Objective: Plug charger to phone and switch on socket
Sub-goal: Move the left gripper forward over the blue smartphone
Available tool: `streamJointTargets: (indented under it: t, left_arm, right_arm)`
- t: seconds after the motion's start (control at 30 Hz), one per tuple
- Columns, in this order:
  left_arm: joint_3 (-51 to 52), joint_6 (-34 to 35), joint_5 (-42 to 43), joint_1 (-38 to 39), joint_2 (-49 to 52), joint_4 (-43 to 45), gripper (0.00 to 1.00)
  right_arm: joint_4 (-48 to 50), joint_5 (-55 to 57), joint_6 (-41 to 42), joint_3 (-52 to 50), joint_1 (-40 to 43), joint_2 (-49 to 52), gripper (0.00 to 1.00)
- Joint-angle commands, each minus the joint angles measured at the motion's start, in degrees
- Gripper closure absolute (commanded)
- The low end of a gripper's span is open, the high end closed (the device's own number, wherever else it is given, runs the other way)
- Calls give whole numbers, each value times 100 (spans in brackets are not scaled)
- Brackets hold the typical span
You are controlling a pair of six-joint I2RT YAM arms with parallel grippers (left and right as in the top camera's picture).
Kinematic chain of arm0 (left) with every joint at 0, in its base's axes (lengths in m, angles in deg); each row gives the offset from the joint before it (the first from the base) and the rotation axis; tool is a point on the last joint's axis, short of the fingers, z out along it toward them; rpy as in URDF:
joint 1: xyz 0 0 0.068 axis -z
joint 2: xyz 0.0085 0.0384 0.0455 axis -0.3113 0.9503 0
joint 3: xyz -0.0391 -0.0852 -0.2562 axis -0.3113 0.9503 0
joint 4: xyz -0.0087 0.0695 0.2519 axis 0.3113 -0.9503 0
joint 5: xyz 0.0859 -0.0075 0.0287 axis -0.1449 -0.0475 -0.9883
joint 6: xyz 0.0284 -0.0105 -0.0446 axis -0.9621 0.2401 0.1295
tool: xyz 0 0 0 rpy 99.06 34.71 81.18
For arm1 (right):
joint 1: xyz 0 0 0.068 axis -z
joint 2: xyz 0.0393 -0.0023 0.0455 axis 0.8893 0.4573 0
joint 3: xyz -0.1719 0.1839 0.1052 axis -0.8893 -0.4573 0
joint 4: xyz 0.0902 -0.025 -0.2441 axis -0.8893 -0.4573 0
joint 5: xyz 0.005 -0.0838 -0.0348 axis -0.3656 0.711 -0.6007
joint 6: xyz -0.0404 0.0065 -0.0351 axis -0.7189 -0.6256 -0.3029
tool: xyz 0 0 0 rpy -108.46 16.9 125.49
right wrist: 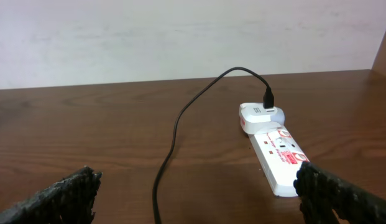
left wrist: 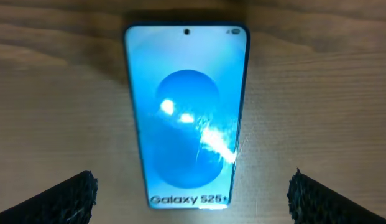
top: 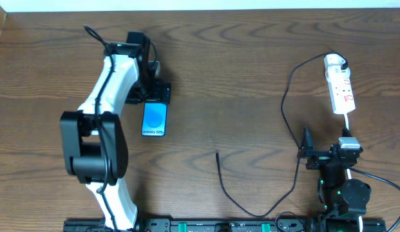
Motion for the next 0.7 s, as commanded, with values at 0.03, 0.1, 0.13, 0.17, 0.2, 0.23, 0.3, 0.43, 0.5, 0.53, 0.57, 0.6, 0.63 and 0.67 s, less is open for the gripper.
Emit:
streamJointTargets:
  t: [0.03, 0.1, 0.13, 0.17, 0.2, 0.23, 0.3, 0.43, 0.5, 0.53, 0.57, 0.6, 0.63, 0.67]
  left_arm:
    - [-39, 90, -378, 9, 118, 146, 2]
    - [22, 87, -424, 9, 118, 269, 2]
    - [48, 92, -422, 9, 118, 330, 2]
    - [87, 94, -422, 9, 118, 402, 2]
    - [133, 109, -422, 9, 120, 472, 2]
    - [168, 114, -422, 9, 120, 518, 2]
    - [280, 114, -422, 9, 120, 643, 2]
    - [474, 111, -422, 9, 120, 723, 2]
    - [501, 109, -422, 11, 120, 741, 2]
    - [501, 109, -422, 11, 120, 741, 2]
    - [501, 109, -420, 11, 120, 741, 2]
    - [503, 109, -420, 11, 120, 741, 2]
    - [503, 111, -415, 11, 120, 741, 2]
    - [511, 114, -365, 11, 122, 741, 2]
  right_arm:
    - [-24, 44, -68, -7, 7, 7, 1]
    - [-24, 44, -70, -7, 7, 7, 1]
    - [-24, 44, -70, -7, 7, 7, 1]
    - [-24, 44, -70, -7, 7, 7, 1]
    - [-24, 44, -70, -7, 7, 7, 1]
    - [-24, 44, -70, -7, 7, 7, 1]
    - [-24, 44, -70, -7, 7, 7, 1]
    - [-24, 44, -70, -7, 7, 7, 1]
    - [-24, 44, -70, -7, 7, 7, 1]
    - [-24, 44, -70, -7, 7, 7, 1]
    - [-24, 44, -70, -7, 7, 7, 1]
    - [-24, 44, -70, -7, 7, 7, 1]
    - [-24, 44, -70, -7, 7, 7, 1]
    - [-24, 44, -70, -7, 7, 7, 1]
